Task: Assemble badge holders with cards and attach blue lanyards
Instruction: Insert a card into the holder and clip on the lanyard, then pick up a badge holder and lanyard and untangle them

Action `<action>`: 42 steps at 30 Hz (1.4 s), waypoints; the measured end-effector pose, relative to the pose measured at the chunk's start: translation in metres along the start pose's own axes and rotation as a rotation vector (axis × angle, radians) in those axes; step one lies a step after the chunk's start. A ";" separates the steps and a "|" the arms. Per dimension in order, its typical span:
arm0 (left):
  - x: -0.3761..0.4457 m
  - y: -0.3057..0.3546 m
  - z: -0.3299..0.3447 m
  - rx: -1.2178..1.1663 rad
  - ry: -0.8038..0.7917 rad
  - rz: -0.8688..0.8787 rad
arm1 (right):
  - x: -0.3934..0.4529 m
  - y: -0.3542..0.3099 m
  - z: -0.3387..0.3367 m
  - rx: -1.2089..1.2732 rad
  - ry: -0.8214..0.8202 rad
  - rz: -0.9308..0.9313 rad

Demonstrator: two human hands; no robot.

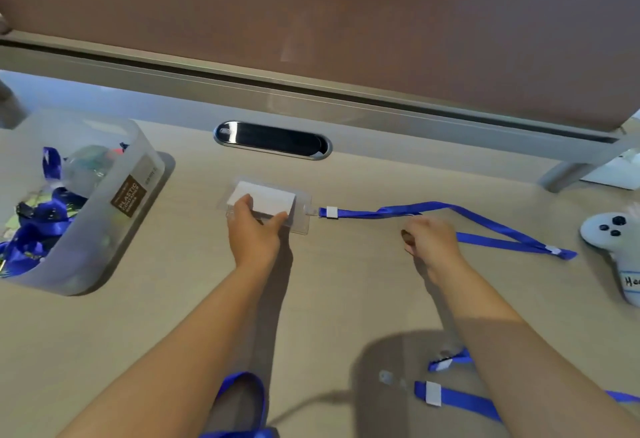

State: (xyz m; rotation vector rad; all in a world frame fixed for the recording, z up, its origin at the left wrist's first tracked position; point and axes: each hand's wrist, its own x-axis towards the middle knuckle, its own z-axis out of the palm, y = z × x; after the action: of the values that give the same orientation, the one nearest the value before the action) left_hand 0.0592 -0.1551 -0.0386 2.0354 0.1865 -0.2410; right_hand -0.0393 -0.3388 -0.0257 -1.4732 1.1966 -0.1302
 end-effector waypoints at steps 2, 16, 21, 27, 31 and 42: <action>-0.003 -0.001 -0.009 0.122 -0.072 0.006 | -0.016 0.001 0.004 -0.119 0.032 -0.071; -0.068 0.000 -0.124 0.277 -0.273 0.263 | -0.129 -0.004 0.023 -0.363 -0.188 -0.422; -0.111 -0.043 -0.176 0.284 -0.230 0.238 | -0.173 0.023 0.043 -0.445 -0.348 -0.461; -0.136 -0.090 -0.212 0.373 -0.264 0.173 | -0.205 0.058 0.074 -0.510 -0.501 -0.459; -0.131 -0.108 -0.214 0.457 -0.311 0.203 | -0.211 0.072 0.092 -0.577 -0.557 -0.489; -0.107 -0.131 -0.212 0.451 -0.389 0.193 | -0.217 0.087 0.126 -0.774 -0.488 -0.593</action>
State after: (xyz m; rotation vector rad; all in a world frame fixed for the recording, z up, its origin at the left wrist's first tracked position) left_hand -0.0563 0.0905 -0.0287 2.3800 -0.3344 -0.5915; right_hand -0.1082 -0.0821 -0.0205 -2.3377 0.3740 0.3175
